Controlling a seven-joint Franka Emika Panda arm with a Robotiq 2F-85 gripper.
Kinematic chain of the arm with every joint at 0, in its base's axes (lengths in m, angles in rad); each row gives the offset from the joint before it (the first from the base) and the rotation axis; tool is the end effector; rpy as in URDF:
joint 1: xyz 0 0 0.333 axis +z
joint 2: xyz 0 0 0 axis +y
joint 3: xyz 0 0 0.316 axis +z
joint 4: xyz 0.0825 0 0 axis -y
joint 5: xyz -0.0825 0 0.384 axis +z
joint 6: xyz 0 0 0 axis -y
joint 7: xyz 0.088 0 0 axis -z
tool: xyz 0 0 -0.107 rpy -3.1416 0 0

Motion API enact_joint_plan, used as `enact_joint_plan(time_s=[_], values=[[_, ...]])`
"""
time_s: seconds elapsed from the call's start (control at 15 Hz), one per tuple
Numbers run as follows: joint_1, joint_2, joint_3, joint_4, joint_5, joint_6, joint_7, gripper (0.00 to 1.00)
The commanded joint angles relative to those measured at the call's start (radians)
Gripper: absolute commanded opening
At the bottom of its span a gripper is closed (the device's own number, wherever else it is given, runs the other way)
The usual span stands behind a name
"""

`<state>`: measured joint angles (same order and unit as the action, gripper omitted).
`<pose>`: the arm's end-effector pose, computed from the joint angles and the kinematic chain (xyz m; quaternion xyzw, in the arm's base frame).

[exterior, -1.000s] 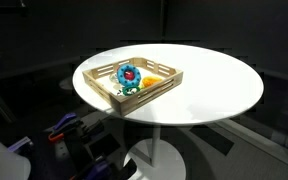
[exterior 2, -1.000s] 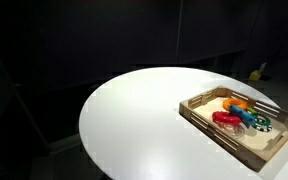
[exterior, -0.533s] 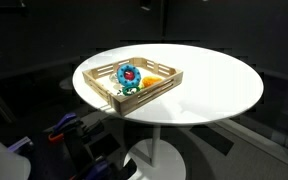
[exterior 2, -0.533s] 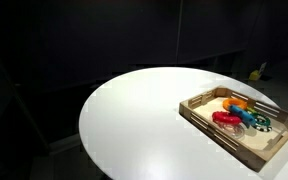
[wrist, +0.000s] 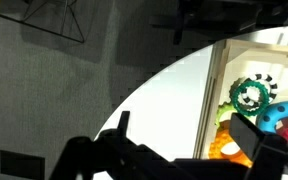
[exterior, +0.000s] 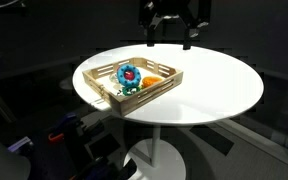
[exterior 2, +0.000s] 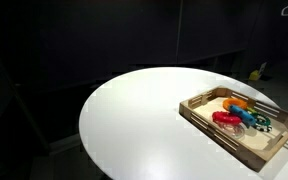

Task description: Move the tray to the right then put the blue ring on the table

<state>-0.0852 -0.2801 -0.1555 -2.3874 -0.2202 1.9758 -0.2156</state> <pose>0.4223 -0.1190 0.4158 0.9940 0.0419 -0.0812 0.0600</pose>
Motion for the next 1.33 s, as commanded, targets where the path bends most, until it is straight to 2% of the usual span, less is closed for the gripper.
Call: enact_joint_plan(time_s=[0.0,0.13,0.6,0.87,1.27], values=[[-0.002,0.045,0.023,-0.040,0.003,0.143,0.057,1.00],[-0.004,0.069,0.030,-0.051,0.010,0.181,0.066,1.00],[-0.007,0.082,0.032,-0.048,0.009,0.165,0.046,1.00],[0.001,0.108,0.035,-0.052,0.030,0.216,0.045,1.00],[0.016,0.196,0.060,-0.060,0.044,0.359,0.058,1.00]])
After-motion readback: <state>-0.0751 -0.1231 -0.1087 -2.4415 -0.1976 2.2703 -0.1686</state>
